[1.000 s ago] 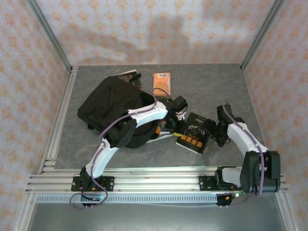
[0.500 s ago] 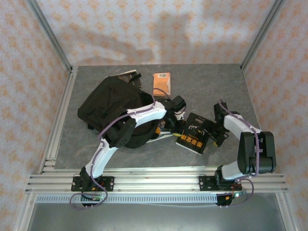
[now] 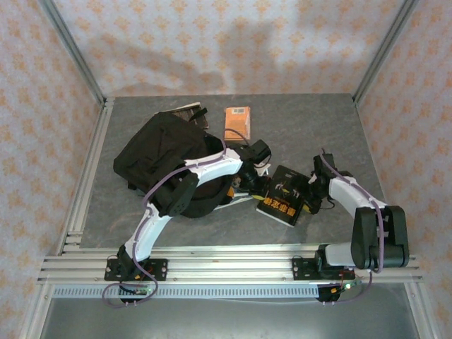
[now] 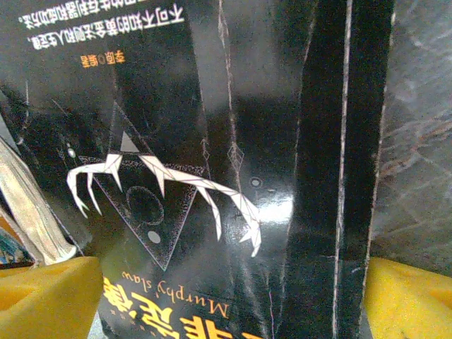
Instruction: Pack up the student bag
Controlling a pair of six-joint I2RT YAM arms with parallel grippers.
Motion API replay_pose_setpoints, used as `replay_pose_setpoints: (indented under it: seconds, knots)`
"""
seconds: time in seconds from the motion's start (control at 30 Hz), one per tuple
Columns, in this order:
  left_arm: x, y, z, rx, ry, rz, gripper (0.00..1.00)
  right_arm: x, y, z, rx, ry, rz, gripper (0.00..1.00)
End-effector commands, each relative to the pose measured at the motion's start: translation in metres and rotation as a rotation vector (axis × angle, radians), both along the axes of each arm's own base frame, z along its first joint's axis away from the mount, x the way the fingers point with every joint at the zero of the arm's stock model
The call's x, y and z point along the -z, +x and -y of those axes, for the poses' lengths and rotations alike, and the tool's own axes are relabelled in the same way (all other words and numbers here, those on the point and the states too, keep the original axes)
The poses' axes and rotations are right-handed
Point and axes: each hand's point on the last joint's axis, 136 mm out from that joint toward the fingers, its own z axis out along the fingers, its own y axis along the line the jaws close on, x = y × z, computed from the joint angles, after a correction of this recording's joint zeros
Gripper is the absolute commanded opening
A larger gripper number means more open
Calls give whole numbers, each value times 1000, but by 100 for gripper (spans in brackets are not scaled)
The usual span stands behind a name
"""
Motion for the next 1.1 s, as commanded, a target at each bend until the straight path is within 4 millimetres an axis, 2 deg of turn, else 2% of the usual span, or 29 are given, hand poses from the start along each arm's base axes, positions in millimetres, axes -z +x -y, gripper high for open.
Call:
replay_pose_setpoints:
  seconds: [0.0,0.1,0.27,0.4,0.57,0.87,1.0,1.07]
  knots:
    - [46,-19,-32,18,151,-64,0,-37,16,-40,-40,239,113,92]
    - [44,-17,-33,18,142,-65,0,-52,14,-42,-11,269,136,92]
    - [37,-18,-30,39,102,-65,0,-82,4,-56,19,340,191,91]
    - [34,-17,-29,39,85,-68,0,-102,-8,-51,33,319,252,92]
    - [34,-15,-29,29,71,-81,0,-96,-11,-54,24,335,229,92]
    - [32,-15,-28,18,34,-102,0,-97,18,-61,88,425,298,85]
    - [30,-15,-27,19,28,-103,0,-79,15,-56,91,377,264,74]
    - [27,-14,-27,15,25,-99,0,-67,10,-48,87,297,234,64]
